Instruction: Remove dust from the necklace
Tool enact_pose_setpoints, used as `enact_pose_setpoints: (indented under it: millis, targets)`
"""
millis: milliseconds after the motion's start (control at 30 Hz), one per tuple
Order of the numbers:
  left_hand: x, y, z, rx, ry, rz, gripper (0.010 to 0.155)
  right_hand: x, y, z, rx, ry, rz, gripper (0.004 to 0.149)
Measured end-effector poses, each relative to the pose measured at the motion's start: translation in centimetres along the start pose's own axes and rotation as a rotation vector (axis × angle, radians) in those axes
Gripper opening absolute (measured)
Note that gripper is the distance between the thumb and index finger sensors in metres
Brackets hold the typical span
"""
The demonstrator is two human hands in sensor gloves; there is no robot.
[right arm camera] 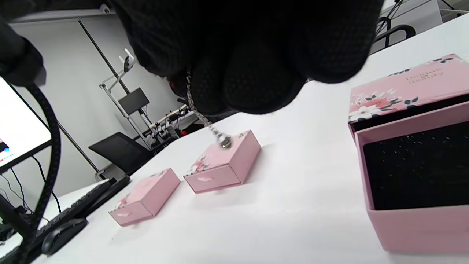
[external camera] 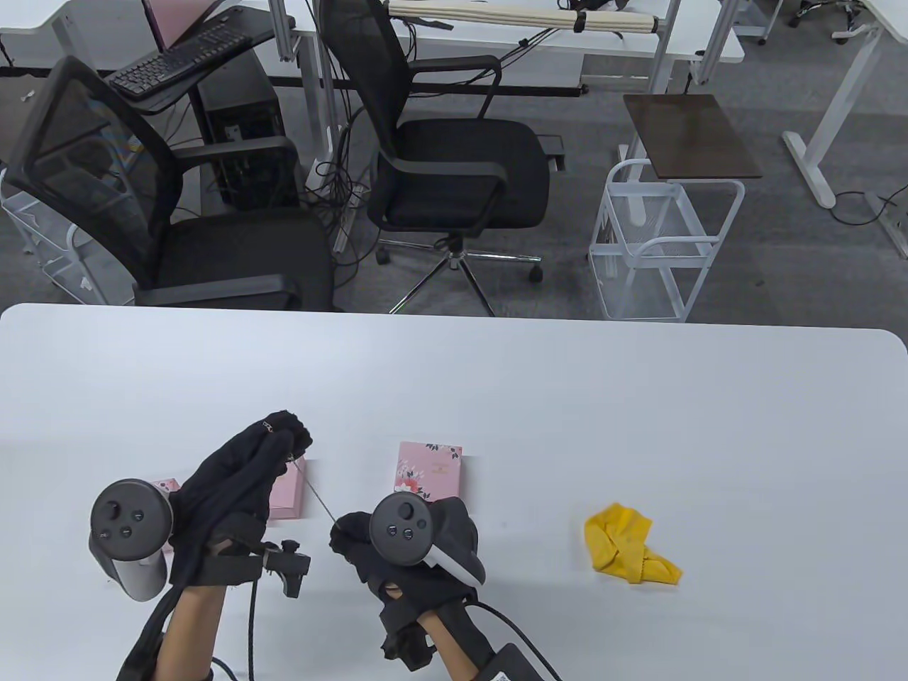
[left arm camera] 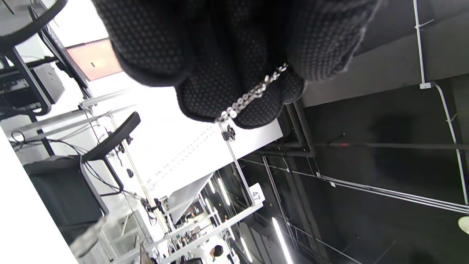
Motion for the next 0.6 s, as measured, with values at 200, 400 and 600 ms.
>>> enact_pose_setpoints:
  millis: [200, 400, 600]
  targets:
    - [-0.7, 0.1, 0.5, -0.018, 0.002, -0.049, 0.037, 0.9, -0.4, -0.6, 0.03, 0.098, 0.086, 0.037]
    - [-1.4, 0.2, 0.3, 0.0, -0.004, -0.099, 0.038, -0.2, -0.3, -2.1, 0.087, 0.197, 0.092, 0.052]
    - [-1.9, 0.2, 0.5, 0.003, -0.001, -0.134, 0.038, -5.1, 1.9, -5.6, 0.203, 0.175, -0.09, 0.053]
Point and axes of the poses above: the tracker on the back of each hand, its own z axis roughly to the thumb side, its own y axis roughly from the fingertips to the wrist, x = y × z, the point moved 1 cm from there along -y, roughly from the wrist to the fingertips, and after that the axes turned 6 degrees about -x, right-handed, at the moved point
